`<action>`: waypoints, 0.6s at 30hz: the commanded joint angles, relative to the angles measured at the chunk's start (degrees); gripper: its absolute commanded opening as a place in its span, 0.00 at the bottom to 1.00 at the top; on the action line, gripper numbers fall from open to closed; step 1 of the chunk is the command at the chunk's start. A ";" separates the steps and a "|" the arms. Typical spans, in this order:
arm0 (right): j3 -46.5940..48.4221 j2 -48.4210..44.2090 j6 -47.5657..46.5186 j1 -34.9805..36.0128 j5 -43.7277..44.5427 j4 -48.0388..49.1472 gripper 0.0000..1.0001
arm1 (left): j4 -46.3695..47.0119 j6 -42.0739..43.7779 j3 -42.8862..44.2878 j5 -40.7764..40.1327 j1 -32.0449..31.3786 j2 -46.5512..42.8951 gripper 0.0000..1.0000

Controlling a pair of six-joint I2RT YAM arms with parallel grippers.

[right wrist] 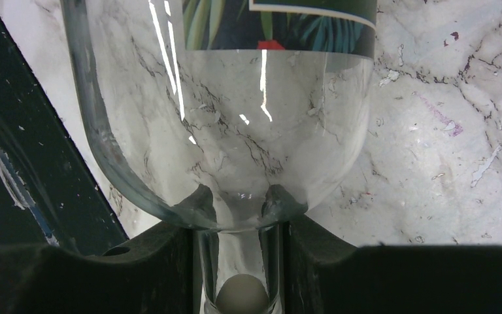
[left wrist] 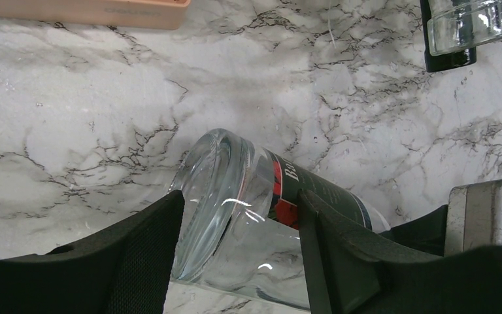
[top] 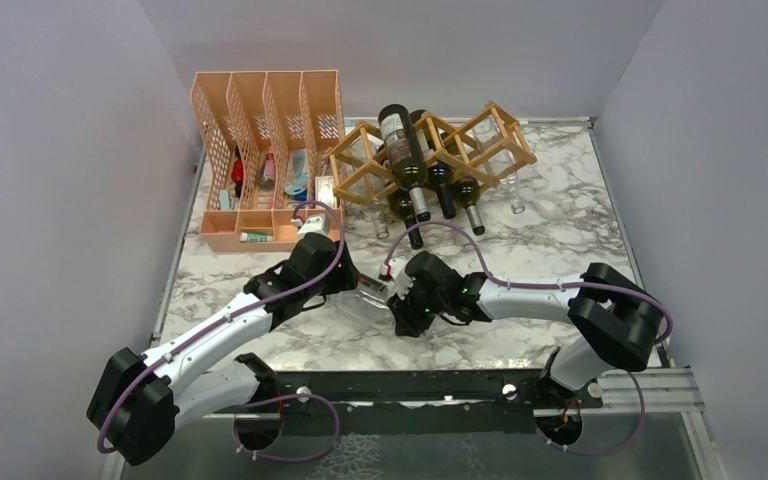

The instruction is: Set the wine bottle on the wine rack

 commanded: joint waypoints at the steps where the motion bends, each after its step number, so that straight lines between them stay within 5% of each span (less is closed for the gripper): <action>1: -0.41 2.64 1.74 0.06 3.96 4.91 0.29 | -3.57 -3.15 -2.28 12.41 -1.49 -0.61 0.46; 5: 0.22 2.60 1.43 0.06 4.29 4.53 0.01 | -3.42 -3.07 -2.44 12.68 -1.49 -0.54 0.44; 12: 1.25 -3.26 0.58 0.06 2.88 0.42 0.01 | -3.55 -2.28 -1.74 11.28 -1.47 -1.60 0.46; 18: 1.24 -8.19 0.60 0.07 1.26 -2.32 0.01 | -3.92 -1.71 -0.46 9.67 -1.40 -2.89 0.63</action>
